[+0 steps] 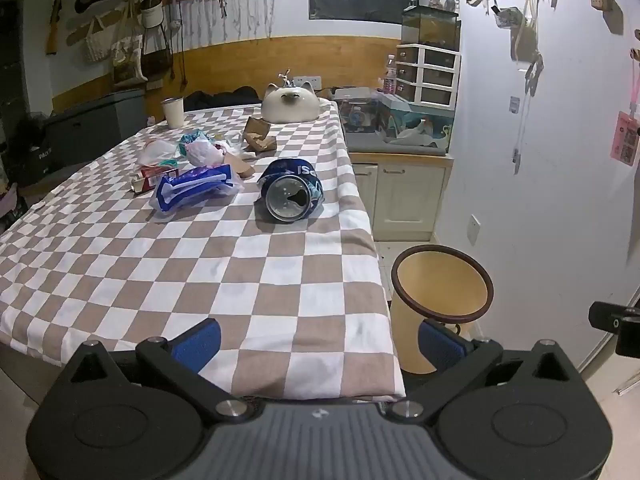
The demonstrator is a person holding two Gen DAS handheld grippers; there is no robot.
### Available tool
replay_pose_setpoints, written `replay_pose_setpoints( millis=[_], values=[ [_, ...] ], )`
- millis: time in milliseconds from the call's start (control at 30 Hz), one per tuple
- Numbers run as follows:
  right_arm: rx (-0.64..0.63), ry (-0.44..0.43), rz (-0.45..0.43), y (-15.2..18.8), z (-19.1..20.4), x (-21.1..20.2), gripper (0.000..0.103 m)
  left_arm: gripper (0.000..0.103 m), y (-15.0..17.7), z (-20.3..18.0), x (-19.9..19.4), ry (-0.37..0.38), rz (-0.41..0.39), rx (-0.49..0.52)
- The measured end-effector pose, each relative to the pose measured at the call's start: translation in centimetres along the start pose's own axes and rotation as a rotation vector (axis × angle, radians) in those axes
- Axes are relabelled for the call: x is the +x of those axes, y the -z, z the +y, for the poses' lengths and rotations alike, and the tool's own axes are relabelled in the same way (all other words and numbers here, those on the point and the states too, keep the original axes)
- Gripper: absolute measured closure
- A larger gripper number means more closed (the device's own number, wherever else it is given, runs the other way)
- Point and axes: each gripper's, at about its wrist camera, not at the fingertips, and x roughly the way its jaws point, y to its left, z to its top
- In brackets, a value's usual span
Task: Collect trash
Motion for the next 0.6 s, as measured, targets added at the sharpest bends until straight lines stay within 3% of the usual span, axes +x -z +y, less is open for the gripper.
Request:
replay_pose_setpoints(
  millis=[600],
  values=[
    [0.001, -0.003, 0.005, 0.05, 0.02, 0.1, 0.0, 0.0, 0.02, -0.02, 0.02, -0.009, -0.003, 0.008]
  ],
)
